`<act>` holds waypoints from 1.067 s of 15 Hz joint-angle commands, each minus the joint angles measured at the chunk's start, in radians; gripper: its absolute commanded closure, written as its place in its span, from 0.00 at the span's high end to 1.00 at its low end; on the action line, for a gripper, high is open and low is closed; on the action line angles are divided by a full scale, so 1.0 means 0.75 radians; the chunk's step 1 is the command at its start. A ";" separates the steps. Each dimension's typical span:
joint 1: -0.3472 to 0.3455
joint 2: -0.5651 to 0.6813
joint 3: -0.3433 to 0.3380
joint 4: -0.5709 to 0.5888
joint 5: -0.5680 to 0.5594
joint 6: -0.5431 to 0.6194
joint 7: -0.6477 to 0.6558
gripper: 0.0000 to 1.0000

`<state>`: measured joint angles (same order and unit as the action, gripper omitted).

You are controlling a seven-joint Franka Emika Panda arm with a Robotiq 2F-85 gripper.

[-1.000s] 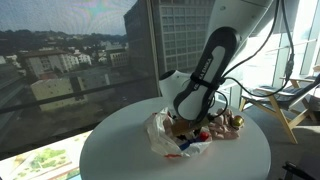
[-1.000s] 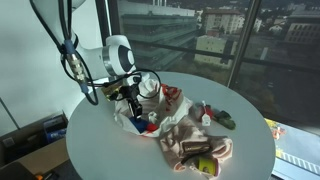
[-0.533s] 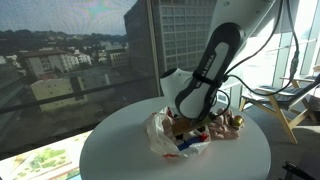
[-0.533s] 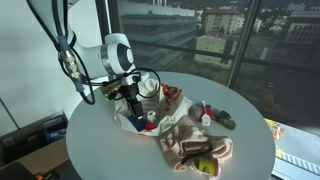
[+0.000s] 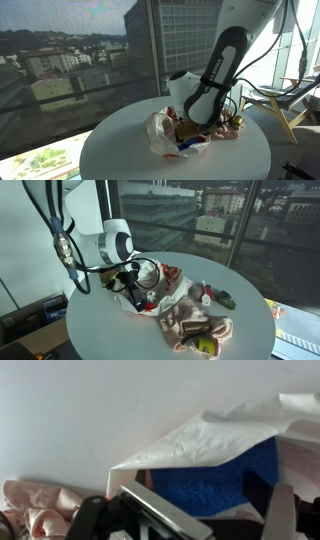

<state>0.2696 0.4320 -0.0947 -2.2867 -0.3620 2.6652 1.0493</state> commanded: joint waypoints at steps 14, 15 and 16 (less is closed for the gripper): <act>0.114 -0.035 -0.166 -0.079 0.005 0.255 -0.003 0.09; 0.134 -0.044 -0.186 -0.072 -0.011 0.244 0.008 0.06; 0.151 -0.053 -0.202 -0.068 -0.024 0.237 0.014 0.05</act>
<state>0.3369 0.4252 -0.2000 -2.3350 -0.3619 2.8524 1.0490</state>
